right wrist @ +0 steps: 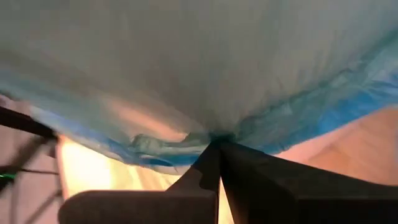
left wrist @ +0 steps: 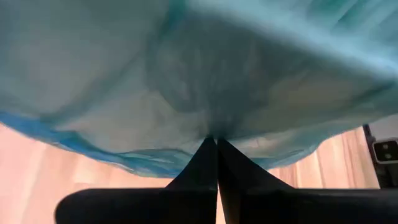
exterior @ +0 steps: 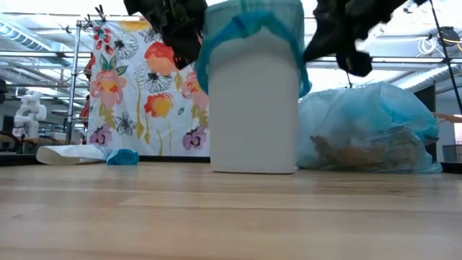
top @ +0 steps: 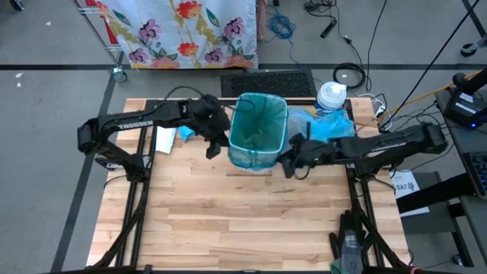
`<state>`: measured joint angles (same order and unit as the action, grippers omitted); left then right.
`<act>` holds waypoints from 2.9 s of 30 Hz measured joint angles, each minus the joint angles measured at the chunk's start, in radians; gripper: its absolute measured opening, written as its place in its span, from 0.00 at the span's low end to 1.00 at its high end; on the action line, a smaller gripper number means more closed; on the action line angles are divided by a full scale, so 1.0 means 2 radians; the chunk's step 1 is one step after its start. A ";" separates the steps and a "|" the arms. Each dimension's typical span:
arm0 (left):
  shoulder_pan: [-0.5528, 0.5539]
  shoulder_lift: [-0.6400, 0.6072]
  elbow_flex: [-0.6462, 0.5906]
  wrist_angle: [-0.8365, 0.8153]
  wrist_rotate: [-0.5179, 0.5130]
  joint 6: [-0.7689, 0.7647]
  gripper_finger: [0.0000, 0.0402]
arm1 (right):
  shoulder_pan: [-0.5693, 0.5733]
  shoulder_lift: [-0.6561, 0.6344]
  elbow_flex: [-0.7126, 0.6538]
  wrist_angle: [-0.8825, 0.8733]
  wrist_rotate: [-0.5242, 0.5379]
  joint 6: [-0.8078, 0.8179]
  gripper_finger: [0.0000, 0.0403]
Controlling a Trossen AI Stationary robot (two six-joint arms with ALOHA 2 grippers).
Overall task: Place trash/remove bag and relplace
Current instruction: Put the blue trash bag into the trash bin, then return to Home Position
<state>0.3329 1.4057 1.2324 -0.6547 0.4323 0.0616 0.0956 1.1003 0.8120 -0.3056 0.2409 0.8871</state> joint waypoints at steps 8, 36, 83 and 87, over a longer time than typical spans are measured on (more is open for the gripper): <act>-0.022 0.027 -0.075 0.082 0.002 -0.033 0.00 | 0.005 0.102 -0.001 -0.008 0.021 0.012 0.00; -0.006 -0.180 -0.146 0.098 -0.177 -0.048 0.00 | -0.029 -0.016 0.000 -0.097 0.098 0.007 0.00; -0.007 -0.314 -0.298 0.155 -0.194 -0.022 0.07 | -0.100 0.023 -0.001 0.063 -0.057 -0.220 0.00; -0.007 -0.337 -0.368 0.245 -0.176 -0.026 0.07 | -0.074 0.033 -0.040 0.128 -0.056 -0.246 0.00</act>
<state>0.3195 0.7311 0.4960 -0.1639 0.0810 0.0103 -0.0519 1.1664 0.7312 -0.0501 0.1284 0.3950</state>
